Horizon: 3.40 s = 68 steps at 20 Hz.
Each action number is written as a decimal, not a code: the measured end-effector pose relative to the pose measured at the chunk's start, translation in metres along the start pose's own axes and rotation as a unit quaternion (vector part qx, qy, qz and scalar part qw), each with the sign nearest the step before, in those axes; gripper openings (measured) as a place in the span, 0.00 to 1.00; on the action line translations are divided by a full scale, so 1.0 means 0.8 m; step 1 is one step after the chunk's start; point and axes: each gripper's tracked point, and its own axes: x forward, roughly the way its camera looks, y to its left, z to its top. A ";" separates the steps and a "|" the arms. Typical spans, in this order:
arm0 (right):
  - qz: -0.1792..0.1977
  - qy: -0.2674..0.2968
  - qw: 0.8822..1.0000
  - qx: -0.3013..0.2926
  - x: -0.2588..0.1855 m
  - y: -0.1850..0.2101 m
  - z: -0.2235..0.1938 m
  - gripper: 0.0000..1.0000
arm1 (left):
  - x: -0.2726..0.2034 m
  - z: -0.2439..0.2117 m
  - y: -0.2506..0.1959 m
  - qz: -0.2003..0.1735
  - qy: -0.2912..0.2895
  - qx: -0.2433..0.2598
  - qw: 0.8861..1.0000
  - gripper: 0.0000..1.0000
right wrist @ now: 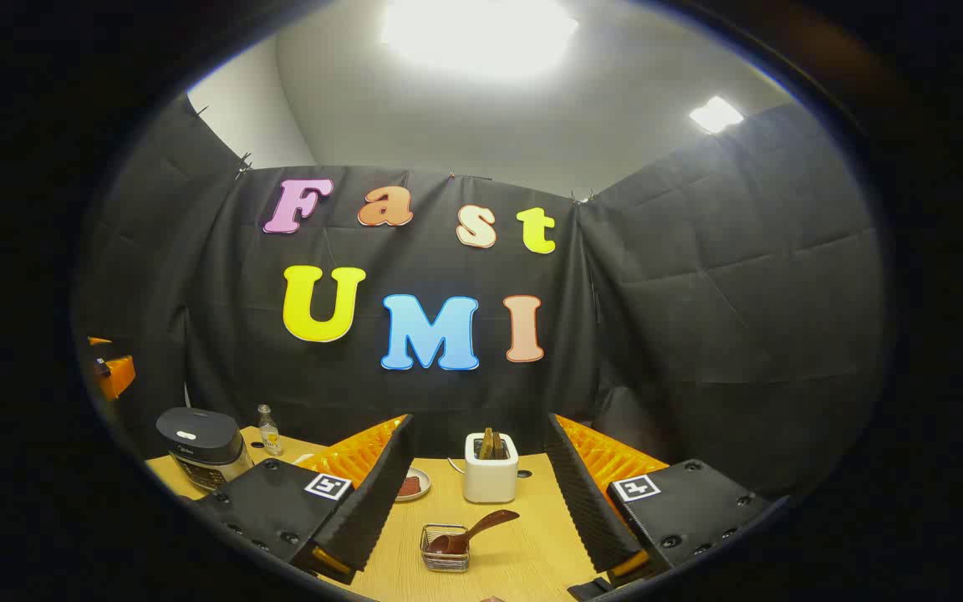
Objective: Close the left gripper, press the button to open the rice cooker; take a wooden spoon from the chopstick holder with the right hand, scoop a spoonful of rice and pour it into the rice cooker, then put the wooden spoon back into the chopstick holder.
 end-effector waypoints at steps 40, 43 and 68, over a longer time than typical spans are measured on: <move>0.012 0.013 1.000 0.002 0.029 -0.031 -0.021 0.98 | 0.002 -0.001 -0.027 0.006 0.033 -0.014 0.999 0.21; 0.017 0.017 1.000 0.002 0.031 -0.034 -0.025 0.98 | 0.000 0.000 -0.029 0.012 0.036 -0.017 0.999 0.02; -0.027 0.042 0.999 0.017 0.045 -0.045 -0.050 0.97 | 0.145 -0.104 0.044 0.014 0.111 -0.047 0.993 0.00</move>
